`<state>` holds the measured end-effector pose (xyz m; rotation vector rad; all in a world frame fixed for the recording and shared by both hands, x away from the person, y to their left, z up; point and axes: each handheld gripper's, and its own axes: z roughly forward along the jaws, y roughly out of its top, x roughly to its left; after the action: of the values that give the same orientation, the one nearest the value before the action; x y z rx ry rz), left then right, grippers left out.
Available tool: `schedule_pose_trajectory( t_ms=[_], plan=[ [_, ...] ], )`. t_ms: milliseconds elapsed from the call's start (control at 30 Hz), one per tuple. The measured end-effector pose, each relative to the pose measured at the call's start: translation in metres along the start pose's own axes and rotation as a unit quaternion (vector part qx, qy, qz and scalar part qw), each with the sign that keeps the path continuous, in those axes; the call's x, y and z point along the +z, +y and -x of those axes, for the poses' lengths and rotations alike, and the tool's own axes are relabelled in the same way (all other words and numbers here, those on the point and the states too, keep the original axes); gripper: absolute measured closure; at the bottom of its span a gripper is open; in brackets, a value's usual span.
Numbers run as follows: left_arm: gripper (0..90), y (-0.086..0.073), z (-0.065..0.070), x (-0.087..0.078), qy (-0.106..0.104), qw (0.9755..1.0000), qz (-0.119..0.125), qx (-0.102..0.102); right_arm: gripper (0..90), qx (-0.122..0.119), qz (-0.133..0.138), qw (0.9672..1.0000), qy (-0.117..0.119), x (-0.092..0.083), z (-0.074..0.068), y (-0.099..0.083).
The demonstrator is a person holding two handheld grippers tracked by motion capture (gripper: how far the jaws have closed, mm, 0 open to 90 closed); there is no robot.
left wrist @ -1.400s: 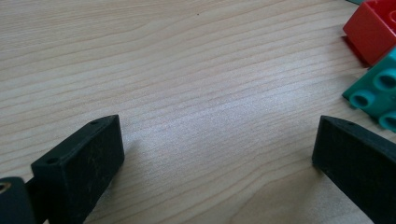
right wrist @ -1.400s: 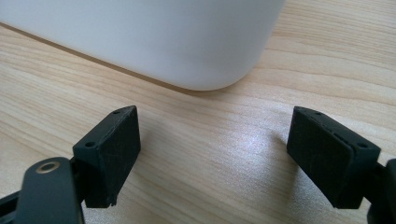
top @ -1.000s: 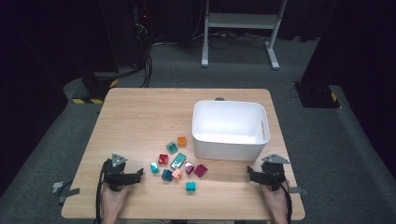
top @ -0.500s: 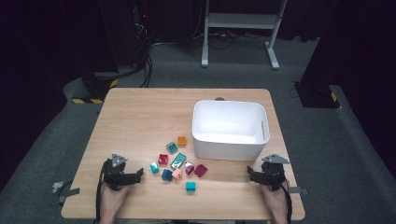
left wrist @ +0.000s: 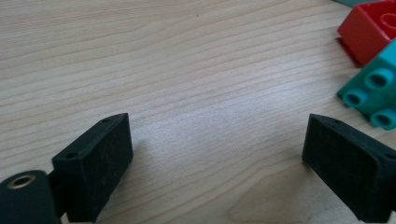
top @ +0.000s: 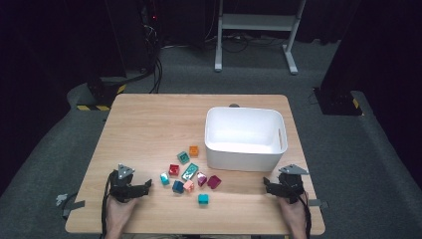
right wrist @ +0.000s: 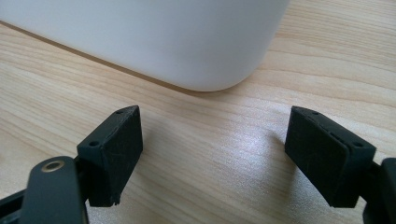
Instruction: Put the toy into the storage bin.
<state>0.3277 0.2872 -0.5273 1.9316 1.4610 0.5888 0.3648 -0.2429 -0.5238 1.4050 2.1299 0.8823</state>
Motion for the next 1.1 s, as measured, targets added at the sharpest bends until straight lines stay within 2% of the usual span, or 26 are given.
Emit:
schedule_pose_trajectory(
  t_ms=[67,200,400,500,700,800,1100],
  plan=[
    [10.7,0.000,0.002,-0.003,-0.016,0.9998,0.008,-0.002,19.0,0.000,-0.001,1.0000,0.000,0.000,0.000,0.000],
    [11.2,-0.001,0.007,-0.007,-0.024,0.9996,0.016,0.001,19.0,0.000,0.000,1.0000,0.000,0.000,0.000,0.000],
    [13.8,-0.003,0.016,-0.018,-0.049,0.9982,0.032,0.009,19.0,0.000,0.000,1.0000,0.000,0.000,0.000,0.000],
    [14.7,-0.003,0.023,-0.019,-0.061,0.9974,0.033,0.021,18.9,0.000,0.000,1.0000,0.000,0.000,0.000,0.000],
    [19.4,0.000,0.033,-0.016,-0.075,0.9958,0.040,0.034,19.0,0.000,0.000,1.0000,0.000,0.000,0.000,0.000],
    [23.6,0.005,0.040,-0.013,-0.082,0.9945,0.042,0.049,19.0,0.000,0.000,1.0000,0.000,0.000,0.000,0.000],
    [30.7,0.015,0.050,-0.006,-0.085,0.9926,0.049,0.071,19.0,0.000,0.000,1.0000,0.000,0.000,0.000,0.000]
  ],
)
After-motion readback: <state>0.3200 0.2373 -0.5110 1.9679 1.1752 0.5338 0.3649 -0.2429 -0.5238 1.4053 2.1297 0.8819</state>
